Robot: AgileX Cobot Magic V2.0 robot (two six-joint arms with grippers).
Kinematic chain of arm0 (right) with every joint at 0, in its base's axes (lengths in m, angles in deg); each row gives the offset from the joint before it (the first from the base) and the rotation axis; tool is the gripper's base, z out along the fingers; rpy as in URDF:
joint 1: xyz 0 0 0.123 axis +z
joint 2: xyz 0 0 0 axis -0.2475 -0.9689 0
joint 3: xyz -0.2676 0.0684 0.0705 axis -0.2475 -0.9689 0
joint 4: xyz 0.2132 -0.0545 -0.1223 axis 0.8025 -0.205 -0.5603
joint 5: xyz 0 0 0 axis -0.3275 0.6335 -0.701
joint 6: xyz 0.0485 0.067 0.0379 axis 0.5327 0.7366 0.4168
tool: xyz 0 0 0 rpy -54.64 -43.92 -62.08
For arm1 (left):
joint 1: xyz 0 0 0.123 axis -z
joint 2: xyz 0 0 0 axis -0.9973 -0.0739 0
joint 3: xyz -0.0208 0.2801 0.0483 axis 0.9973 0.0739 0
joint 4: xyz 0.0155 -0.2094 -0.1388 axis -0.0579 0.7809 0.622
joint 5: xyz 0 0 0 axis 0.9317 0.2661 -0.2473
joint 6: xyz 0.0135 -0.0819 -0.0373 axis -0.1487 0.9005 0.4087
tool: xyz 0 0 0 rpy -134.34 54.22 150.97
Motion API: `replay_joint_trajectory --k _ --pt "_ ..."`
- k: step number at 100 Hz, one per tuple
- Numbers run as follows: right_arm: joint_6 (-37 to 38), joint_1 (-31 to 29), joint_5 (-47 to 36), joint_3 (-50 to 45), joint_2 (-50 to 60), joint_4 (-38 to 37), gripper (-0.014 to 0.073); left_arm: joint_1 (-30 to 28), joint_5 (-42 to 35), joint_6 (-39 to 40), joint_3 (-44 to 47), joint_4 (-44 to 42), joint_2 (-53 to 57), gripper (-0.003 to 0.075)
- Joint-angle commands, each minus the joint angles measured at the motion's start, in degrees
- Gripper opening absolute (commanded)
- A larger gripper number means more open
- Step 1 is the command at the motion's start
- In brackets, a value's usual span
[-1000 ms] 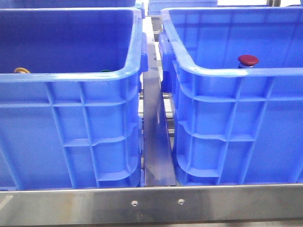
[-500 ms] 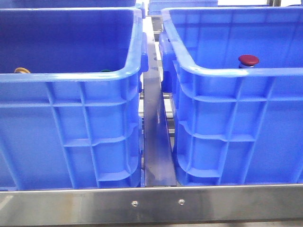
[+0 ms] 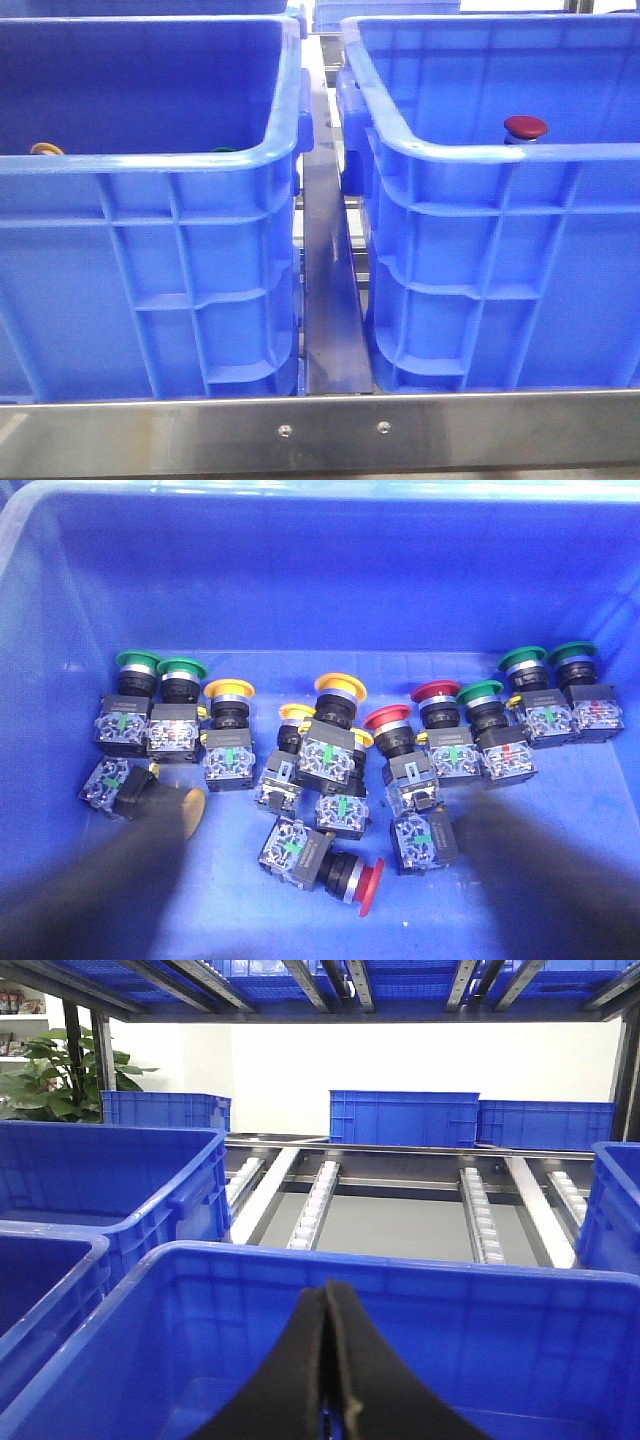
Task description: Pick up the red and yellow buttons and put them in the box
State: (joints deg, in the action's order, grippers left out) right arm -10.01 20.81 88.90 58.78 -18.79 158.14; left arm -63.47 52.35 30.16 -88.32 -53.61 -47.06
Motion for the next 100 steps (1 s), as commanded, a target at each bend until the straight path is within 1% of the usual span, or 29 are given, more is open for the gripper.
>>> replay_joint_trajectory --k 1,18,29,46,52,63,76,90,100 --pt "0.00 0.20 0.92 1.41 -0.26 0.34 -0.0067 -0.28 -2.94 -0.73 -3.17 -1.05 -1.78 0.0639" --pt "0.00 0.20 1.06 1.41 -0.26 0.34 -0.0067 -0.28 -0.44 -5.69 -8.32 -0.14 -9.38 0.0639" --pt "0.00 0.20 1.06 1.41 -0.26 0.34 -0.0067 -0.28 1.54 -7.08 -12.77 -0.16 -15.68 0.0639" --pt "0.00 0.20 1.06 1.41 -0.26 0.34 -0.0067 -0.28 8.46 -7.73 -19.95 0.46 -26.03 0.0639" --pt "0.00 0.20 1.06 1.41 -0.26 0.34 -0.0067 -0.43 9.56 -8.81 -21.81 0.64 -29.43 0.0639" --pt "0.00 0.20 1.06 1.41 -0.26 0.34 -0.0067 -1.27 9.66 -11.85 -24.61 3.09 -34.04 0.0639" --pt "0.00 0.20 1.06 1.41 -0.26 0.34 -0.0067 -4.14 9.15 -16.45 -26.68 7.67 -38.04 0.0639" --pt "0.00 0.20 1.06 1.41 -0.26 0.34 -0.0067 -7.48 6.81 -21.19 -26.69 11.01 -40.54 0.0639" --pt "0.00 0.20 1.06 1.41 -0.26 0.34 -0.0067 -8.73 5.87 -24.54 -26.69 13.12 -41.91 0.0639"
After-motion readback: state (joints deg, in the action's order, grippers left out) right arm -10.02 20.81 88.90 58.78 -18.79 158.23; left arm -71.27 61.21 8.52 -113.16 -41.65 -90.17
